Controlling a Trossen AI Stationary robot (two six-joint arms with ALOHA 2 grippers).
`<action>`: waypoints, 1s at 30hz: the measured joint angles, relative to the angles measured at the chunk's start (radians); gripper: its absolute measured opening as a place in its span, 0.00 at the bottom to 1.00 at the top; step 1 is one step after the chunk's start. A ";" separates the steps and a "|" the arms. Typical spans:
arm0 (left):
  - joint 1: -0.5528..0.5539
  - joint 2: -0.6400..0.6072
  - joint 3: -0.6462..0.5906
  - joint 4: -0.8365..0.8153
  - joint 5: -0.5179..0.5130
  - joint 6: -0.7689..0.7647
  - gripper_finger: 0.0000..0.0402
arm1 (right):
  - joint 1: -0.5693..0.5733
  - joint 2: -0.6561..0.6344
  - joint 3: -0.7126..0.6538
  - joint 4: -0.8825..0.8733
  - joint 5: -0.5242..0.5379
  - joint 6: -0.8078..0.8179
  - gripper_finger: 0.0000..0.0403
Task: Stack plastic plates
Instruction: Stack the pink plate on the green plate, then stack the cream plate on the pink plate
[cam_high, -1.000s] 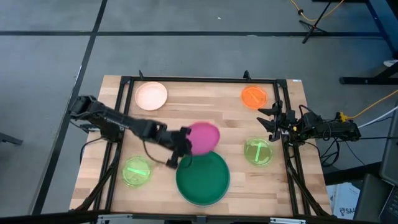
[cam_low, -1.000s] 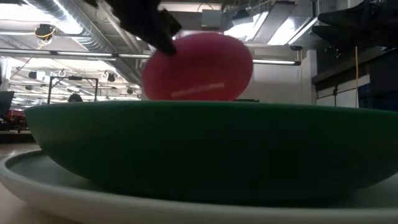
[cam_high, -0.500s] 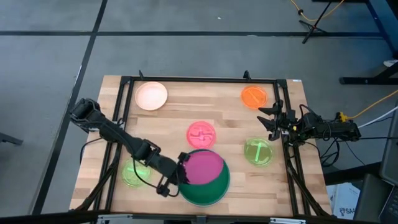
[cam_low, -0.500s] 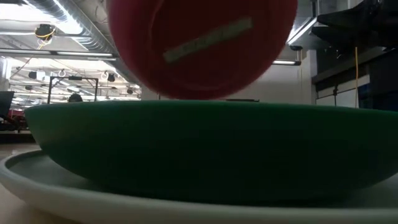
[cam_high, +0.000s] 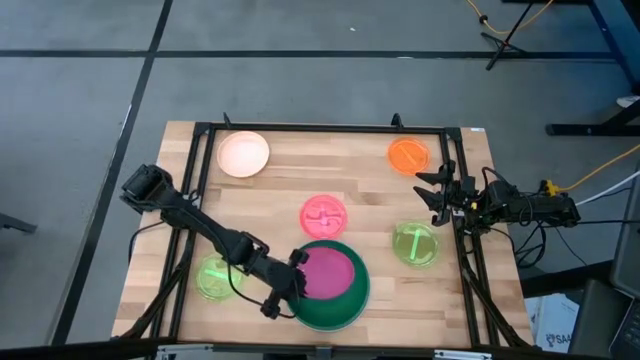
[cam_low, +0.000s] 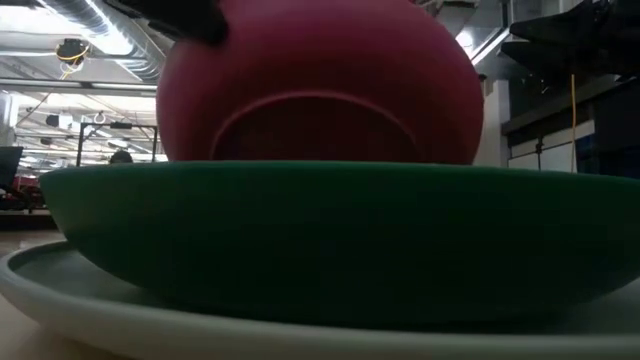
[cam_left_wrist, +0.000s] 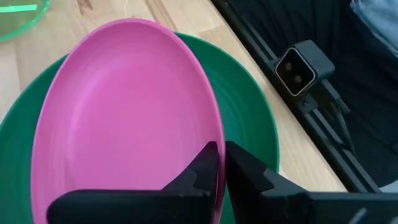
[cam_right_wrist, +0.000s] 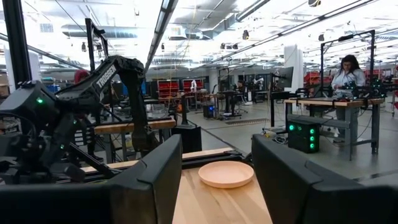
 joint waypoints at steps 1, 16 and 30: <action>0.000 0.000 0.000 0.003 0.000 -0.002 0.06 | 0.000 0.000 0.000 0.000 0.000 0.000 0.47; 0.009 0.000 0.000 0.034 -0.003 -0.046 0.18 | 0.000 0.000 0.000 -0.010 0.000 0.002 0.47; 0.036 -0.272 0.000 -0.280 -0.207 -0.038 0.26 | 0.000 0.000 0.000 -0.010 0.001 0.002 0.47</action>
